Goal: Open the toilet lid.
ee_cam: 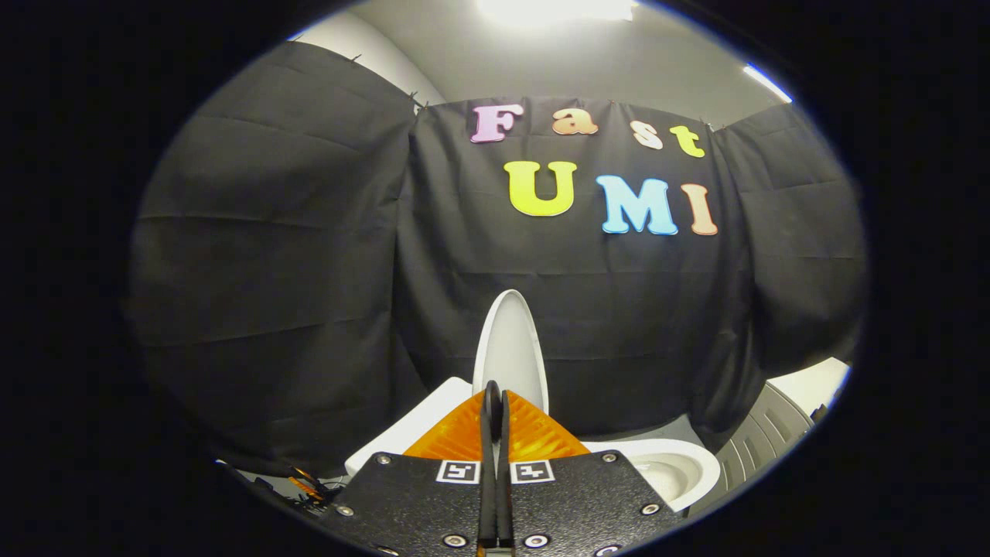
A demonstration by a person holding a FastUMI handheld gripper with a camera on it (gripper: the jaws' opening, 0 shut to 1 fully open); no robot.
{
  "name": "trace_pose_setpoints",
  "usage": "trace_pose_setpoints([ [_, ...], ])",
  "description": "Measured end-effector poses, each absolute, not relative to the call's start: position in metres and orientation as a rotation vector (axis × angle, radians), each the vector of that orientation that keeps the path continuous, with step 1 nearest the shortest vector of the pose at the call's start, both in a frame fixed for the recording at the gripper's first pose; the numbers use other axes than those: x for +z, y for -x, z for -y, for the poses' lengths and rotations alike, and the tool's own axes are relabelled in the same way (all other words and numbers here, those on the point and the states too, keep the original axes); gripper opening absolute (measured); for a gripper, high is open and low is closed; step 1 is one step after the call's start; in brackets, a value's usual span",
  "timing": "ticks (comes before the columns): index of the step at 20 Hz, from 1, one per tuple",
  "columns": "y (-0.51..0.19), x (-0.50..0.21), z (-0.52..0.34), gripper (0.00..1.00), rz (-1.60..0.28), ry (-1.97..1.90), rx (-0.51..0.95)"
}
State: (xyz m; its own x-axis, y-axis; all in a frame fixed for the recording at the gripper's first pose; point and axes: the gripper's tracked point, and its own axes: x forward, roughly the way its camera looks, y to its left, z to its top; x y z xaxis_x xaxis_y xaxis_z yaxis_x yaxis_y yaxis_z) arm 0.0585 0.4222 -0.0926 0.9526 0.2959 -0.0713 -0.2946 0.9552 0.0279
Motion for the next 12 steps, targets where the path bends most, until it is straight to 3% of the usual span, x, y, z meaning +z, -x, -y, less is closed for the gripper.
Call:
trace_pose_setpoints([
  [12, -0.059, -0.098, -0.457, 0.00, -0.088, 0.035, 0.368],
])
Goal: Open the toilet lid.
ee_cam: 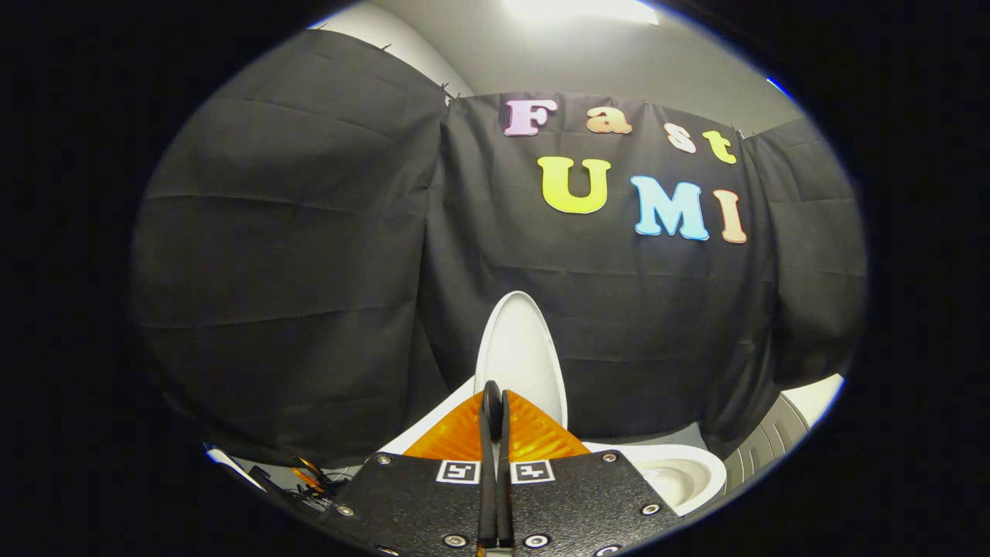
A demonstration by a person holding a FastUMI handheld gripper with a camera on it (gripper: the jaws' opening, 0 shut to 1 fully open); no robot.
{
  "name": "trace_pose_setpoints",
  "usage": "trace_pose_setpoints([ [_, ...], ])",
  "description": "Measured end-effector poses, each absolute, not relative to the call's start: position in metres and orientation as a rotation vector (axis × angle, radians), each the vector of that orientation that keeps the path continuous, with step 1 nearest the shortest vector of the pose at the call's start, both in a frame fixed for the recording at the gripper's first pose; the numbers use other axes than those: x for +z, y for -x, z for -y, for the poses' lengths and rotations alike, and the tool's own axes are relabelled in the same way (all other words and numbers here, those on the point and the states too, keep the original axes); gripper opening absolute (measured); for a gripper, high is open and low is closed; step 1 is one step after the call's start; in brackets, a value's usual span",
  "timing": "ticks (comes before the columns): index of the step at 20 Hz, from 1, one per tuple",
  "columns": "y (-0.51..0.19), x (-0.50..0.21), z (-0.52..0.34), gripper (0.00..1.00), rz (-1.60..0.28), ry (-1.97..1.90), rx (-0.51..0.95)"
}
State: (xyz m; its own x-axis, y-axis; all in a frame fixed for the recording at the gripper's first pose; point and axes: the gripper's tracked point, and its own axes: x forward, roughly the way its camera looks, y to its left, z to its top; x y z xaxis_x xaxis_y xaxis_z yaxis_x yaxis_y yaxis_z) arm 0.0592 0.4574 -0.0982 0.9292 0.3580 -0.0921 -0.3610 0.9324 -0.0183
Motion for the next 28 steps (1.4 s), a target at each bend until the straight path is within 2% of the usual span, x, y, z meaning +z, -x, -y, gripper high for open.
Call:
trace_pose_setpoints([
  [9, -0.061, -0.096, -0.457, 0.01, -0.094, 0.028, 0.398],
  [13, -0.058, -0.083, -0.453, 0.19, -0.040, -0.038, 0.505],
  [19, -0.064, -0.020, -0.403, 0.88, 0.075, -0.070, 0.540],
  [20, -0.066, -0.010, -0.392, 0.94, 0.080, -0.095, 0.541],
  [24, -0.068, 0.016, -0.336, 0.94, 0.097, -0.098, 0.540],
  [28, -0.071, 0.024, -0.261, 0.94, 0.111, -0.048, 0.470],
])
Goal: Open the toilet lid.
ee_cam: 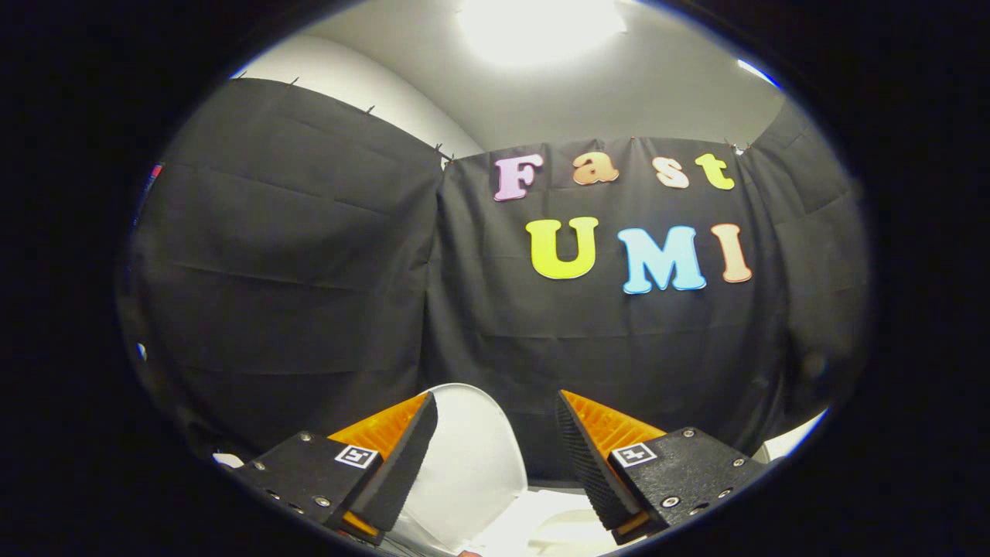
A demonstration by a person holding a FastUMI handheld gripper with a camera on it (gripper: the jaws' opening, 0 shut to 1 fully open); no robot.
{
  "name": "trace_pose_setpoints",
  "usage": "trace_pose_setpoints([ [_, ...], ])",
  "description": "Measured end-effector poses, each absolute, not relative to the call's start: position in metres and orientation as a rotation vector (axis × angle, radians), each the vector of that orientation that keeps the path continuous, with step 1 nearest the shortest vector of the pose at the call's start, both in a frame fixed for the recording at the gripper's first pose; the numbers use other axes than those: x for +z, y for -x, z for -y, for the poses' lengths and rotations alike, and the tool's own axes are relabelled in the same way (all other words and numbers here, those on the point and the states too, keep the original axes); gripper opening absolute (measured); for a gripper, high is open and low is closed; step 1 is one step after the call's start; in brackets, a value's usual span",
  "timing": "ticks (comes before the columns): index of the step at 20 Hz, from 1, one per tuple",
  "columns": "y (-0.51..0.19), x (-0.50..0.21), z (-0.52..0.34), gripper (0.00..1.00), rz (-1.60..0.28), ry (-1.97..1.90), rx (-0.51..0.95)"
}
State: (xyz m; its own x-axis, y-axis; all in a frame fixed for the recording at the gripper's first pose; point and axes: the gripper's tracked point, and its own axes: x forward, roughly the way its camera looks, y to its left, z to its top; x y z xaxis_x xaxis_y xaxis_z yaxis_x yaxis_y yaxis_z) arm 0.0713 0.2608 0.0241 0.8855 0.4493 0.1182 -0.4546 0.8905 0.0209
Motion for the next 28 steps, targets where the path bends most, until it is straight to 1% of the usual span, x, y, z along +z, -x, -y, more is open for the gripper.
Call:
trace_pose_setpoints([
  [4, -0.056, 0.013, -0.199, 0.94, 0.104, -0.002, 0.427],
  [8, -0.046, -0.007, -0.129, 0.94, 0.100, 0.011, 0.343],
  [15, -0.036, -0.030, -0.018, 0.95, 0.057, 0.031, 0.121],
  [20, -0.016, -0.024, 0.030, 0.95, 0.054, 0.004, 0.014],
  [24, -0.003, -0.014, 0.053, 0.94, 0.042, 0.010, -0.058],
  [28, 0.011, -0.002, 0.044, 0.95, 0.065, -0.011, -0.047],
])
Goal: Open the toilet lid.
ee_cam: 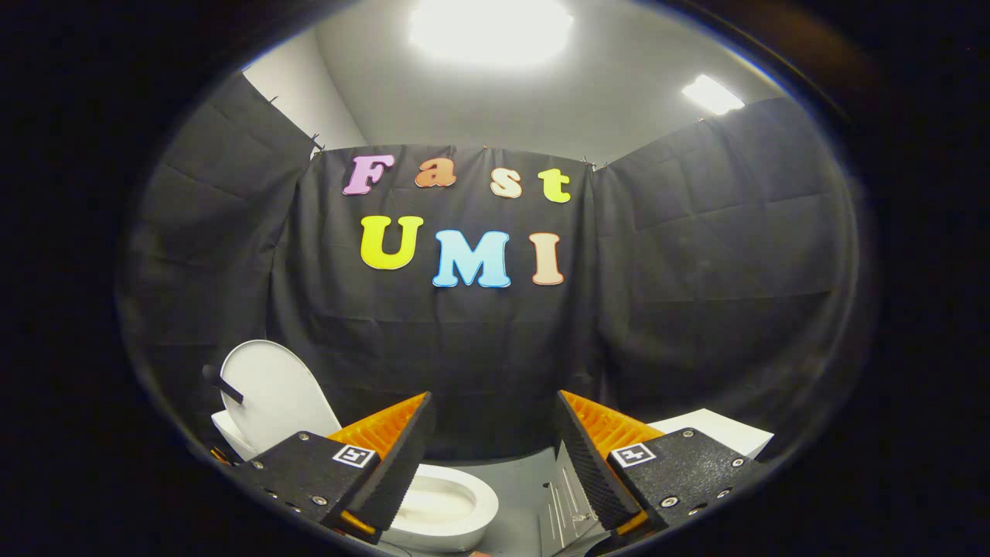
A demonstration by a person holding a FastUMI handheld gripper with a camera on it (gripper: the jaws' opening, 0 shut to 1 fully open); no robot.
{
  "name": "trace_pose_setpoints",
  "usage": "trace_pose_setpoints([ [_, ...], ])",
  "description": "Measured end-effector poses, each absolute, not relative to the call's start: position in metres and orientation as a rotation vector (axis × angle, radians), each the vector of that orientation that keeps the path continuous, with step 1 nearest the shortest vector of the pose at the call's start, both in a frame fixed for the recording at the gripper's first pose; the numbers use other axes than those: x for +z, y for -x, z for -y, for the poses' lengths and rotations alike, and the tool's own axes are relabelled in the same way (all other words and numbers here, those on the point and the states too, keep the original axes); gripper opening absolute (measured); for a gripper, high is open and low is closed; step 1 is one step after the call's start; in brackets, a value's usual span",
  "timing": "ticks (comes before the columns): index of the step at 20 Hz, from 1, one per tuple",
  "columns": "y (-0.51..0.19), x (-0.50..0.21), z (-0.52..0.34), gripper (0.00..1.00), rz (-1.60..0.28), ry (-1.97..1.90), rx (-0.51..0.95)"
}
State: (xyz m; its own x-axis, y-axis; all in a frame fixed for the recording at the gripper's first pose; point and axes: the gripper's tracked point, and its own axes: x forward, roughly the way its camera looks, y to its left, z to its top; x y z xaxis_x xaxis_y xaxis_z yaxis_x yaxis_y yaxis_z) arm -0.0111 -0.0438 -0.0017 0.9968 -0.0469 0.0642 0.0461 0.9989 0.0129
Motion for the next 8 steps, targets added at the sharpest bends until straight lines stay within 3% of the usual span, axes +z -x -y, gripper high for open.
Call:
trace_pose_setpoints([
  [8, 0.015, -0.011, 0.061, 0.95, 0.029, 0.012, -0.112],
])
